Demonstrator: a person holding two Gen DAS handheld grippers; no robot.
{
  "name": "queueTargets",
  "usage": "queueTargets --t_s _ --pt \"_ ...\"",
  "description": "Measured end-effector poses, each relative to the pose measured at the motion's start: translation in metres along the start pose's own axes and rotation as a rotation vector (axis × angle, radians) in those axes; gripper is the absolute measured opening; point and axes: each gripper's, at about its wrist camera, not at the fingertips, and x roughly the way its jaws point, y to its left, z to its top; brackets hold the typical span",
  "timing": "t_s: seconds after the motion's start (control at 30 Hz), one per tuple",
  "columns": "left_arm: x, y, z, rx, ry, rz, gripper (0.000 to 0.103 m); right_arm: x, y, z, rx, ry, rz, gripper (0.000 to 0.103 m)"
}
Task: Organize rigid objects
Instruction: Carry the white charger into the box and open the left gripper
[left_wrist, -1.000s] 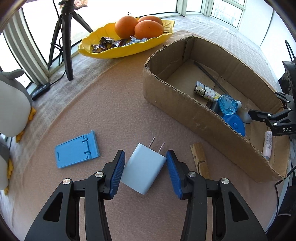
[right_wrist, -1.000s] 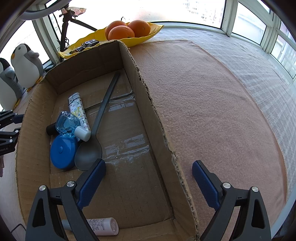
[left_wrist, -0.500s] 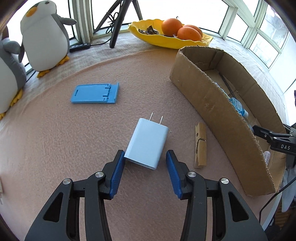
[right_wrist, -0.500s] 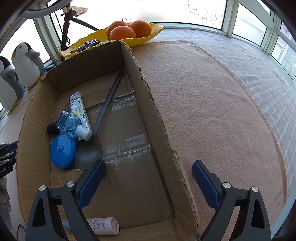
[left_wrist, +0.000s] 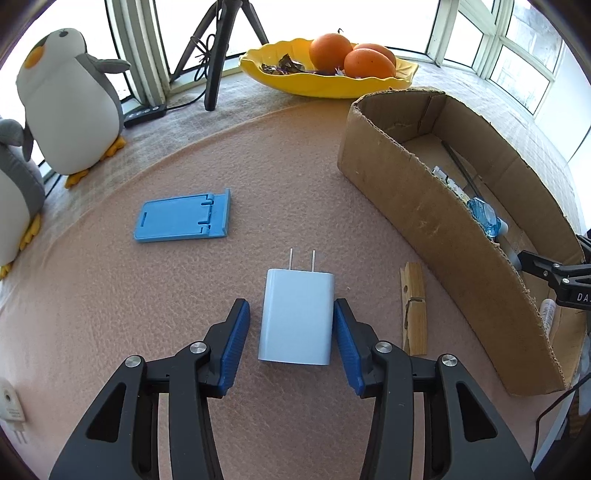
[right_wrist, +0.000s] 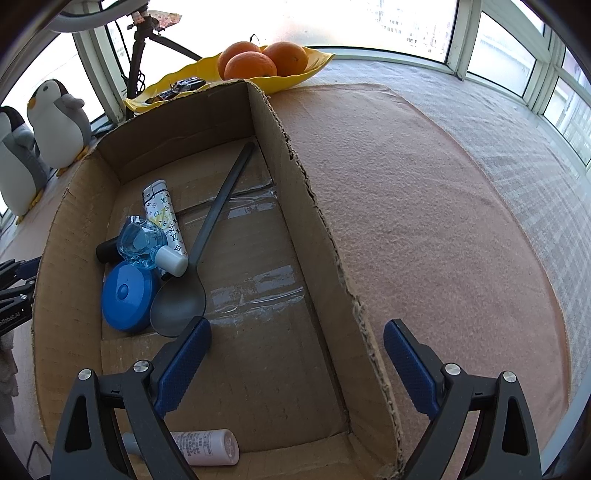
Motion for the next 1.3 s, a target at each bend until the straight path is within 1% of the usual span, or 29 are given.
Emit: queueTargets --t_s 0.07,0.33,0.43,0.63,0.77,0.93,1.07,1.3 --pt "0.0 0.001 0.001 -0.013 -0.001 0.001 0.034 0.0 0.0 0.0 0.0 0.0 0.0 0.092" --pt "-0.005 -0.001 -0.001 -0.054 -0.009 0.017 0.034 0.0 0.0 0.0 0.0 0.0 0.0 0.092" --pt "-0.016 -0.006 0.002 -0.051 -0.03 0.021 0.034 0.0 0.0 0.0 0.0 -0.001 0.0 0.092" --pt "-0.05 -0.02 0.016 -0.027 -0.1 0.017 0.034 0.0 0.0 0.0 0.0 -0.001 0.0 0.092" --pt "-0.07 -0.035 0.029 -0.006 -0.145 -0.011 0.034 0.0 0.0 0.0 0.0 -0.001 0.0 0.092" --pt "-0.083 -0.058 0.044 0.03 -0.177 -0.045 0.034 0.0 0.0 -0.001 0.001 -0.001 0.0 0.092" --pt "-0.084 -0.075 0.054 0.042 -0.182 -0.07 0.034 0.0 0.0 -0.001 0.001 -0.001 0.0 0.092" --pt "-0.076 -0.1 0.066 0.052 -0.176 -0.091 0.034 -0.001 0.001 0.001 0.0 -0.005 -0.001 0.092"
